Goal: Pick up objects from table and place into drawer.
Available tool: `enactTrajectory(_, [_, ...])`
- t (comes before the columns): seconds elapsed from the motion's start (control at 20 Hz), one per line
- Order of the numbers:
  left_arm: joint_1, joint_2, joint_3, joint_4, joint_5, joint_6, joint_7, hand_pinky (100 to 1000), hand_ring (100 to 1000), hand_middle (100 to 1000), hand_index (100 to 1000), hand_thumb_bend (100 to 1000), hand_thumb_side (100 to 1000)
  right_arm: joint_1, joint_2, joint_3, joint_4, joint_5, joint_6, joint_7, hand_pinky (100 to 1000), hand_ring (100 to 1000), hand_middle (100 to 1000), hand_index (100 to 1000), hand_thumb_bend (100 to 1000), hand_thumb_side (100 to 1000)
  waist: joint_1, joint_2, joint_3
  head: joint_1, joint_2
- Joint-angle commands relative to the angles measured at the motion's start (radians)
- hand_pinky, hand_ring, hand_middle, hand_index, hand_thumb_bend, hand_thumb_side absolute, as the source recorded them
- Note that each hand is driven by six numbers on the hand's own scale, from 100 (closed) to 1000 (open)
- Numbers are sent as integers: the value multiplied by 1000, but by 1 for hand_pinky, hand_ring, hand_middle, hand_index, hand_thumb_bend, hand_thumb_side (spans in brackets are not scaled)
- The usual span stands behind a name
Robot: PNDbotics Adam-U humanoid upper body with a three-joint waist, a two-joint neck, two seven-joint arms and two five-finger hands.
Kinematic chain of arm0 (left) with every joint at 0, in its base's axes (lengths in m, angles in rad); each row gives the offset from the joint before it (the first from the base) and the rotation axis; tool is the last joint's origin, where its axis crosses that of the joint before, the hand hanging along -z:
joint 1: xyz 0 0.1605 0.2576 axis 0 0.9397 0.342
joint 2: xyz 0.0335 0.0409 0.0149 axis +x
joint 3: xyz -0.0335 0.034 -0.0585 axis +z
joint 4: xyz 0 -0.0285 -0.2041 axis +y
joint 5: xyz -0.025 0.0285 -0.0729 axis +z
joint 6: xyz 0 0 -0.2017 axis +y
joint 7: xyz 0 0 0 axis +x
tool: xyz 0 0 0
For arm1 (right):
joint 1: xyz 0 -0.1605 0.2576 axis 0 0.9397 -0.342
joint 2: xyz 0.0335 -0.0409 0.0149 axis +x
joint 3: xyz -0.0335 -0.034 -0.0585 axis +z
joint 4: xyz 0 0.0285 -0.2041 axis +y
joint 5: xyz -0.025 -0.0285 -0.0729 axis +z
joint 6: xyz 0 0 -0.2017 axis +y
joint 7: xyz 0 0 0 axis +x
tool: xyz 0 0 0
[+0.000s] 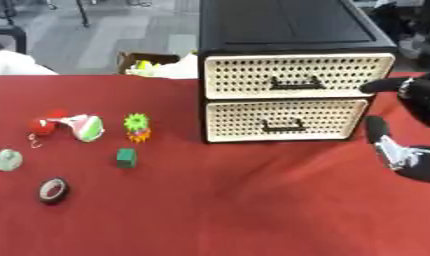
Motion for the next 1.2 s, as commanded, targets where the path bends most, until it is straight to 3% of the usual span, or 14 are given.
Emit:
enactTrajectory(0.05, [-5, 26, -2, -18, 7, -1, -5, 447, 502, 593, 712, 100, 849, -36, -64, -8, -14, -28, 20, 58, 100, 100, 100, 776, 100, 718, -4, -20, 2, -4, 1])
enactTrajectory(0.1, [-4, 26, -2, -18, 7, -1, -5, 447, 502, 593, 712, 100, 849, -49, -68, -8, -14, -27, 28, 84, 100, 100, 100, 775, 100, 757, -4, -20, 3, -4, 2])
enactTrajectory(0.15, [-4, 26, -3, -18, 8, -1, -6, 447, 502, 592, 712, 100, 849, -62, -73, -7, -14, -26, 37, 107, 100, 100, 100, 768, 100, 972, -4, -20, 4, -5, 1])
enactTrajectory(0.2, [-5, 26, -4, -18, 8, -1, -7, 447, 502, 592, 712, 100, 848, -75, -79, -6, -14, -25, 48, 124, 100, 100, 100, 765, 100, 996, -4, -20, 5, -7, 1])
enactTrajectory(0.75, [-5, 27, -10, -18, 12, -2, -14, 446, 502, 592, 712, 100, 848, -198, -129, 53, -14, -11, 123, 242, 100, 100, 100, 750, 100, 1000, -6, -20, 17, -26, 3])
enactTrajectory(1.2, [-8, 26, -15, -18, 15, -3, -20, 446, 502, 593, 711, 100, 849, -279, -116, 99, -14, -60, 179, 357, 100, 100, 100, 737, 100, 1000, -9, -18, 26, -38, 4])
